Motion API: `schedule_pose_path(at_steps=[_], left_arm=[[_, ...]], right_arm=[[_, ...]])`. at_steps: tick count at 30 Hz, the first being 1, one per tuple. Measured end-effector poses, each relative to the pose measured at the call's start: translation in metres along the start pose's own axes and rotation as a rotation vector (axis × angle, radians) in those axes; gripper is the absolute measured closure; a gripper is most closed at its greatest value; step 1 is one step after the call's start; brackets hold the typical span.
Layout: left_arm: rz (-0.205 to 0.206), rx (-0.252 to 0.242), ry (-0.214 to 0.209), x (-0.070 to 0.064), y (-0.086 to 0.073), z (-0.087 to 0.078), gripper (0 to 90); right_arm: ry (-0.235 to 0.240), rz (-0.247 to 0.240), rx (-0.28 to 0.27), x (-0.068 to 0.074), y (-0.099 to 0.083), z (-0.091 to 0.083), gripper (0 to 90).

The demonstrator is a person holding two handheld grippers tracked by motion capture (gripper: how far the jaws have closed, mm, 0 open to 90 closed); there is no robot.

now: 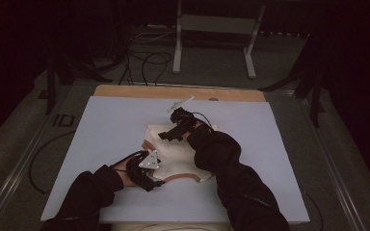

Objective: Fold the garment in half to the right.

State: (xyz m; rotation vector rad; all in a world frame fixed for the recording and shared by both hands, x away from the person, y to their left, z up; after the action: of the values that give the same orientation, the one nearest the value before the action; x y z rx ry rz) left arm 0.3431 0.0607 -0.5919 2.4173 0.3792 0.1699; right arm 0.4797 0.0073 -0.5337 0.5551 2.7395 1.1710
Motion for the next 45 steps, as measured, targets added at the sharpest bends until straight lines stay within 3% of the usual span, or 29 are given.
schedule_pose_path(at_steps=[5, 8, 15, 19, 28, 33, 34, 36, 42, 45], left_arm=[[-0.018, -0.015, 0.030, 0.009, 0.002, 0.000, 39.6], [-0.002, -0.021, 0.043, 0.013, 0.005, 0.001, 50.5], [-0.010, -0.047, 0.033, 0.014, 0.008, 0.004, 75.2], [-0.010, -0.051, 0.029, 0.014, 0.009, 0.004, 82.0], [-0.011, -0.056, 0.036, 0.014, 0.010, 0.004, 85.3], [-0.015, -0.054, 0.032, 0.013, 0.010, 0.003, 85.3], [-0.013, -0.055, 0.031, 0.013, 0.010, 0.003, 85.3], [-0.008, -0.046, 0.025, 0.013, 0.009, 0.003, 85.3], [-0.019, -0.050, 0.010, 0.012, 0.009, 0.003, 85.3], [-0.018, -0.052, 0.007, 0.012, 0.009, 0.003, 85.3]], right_arm=[[0.005, -0.008, 0.009, 0.002, 0.001, 0.002, 9.4], [0.008, -0.013, 0.011, 0.004, 0.001, 0.003, 9.4], [0.012, -0.012, 0.019, 0.006, 0.001, 0.007, 9.4], [0.021, -0.024, 0.024, 0.007, 0.003, 0.012, 9.4], [0.016, -0.028, 0.033, 0.004, 0.013, 0.031, 9.4], [0.017, -0.007, 0.030, 0.001, 0.021, 0.046, 9.5], [0.018, 0.012, 0.039, 0.002, 0.021, 0.048, 10.8], [0.019, -0.009, 0.037, 0.000, 0.023, 0.054, 14.5], [-0.011, -0.009, 0.038, -0.006, 0.029, 0.072, 31.0], [-0.025, -0.013, 0.056, -0.009, 0.030, 0.080, 35.2]])
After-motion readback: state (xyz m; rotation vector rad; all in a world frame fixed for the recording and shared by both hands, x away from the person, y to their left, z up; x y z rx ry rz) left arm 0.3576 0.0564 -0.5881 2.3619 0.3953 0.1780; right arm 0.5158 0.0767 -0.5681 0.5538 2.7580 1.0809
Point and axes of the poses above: each handheld gripper's, and its own axes: z roughly forward along the jaws, y roughly out of its top, x roughly to its left, the point moved 10 cm from there along z, roughly forward along the jaws, and after that the axes turned 6 degrees about -z, right-handed, at the moved point
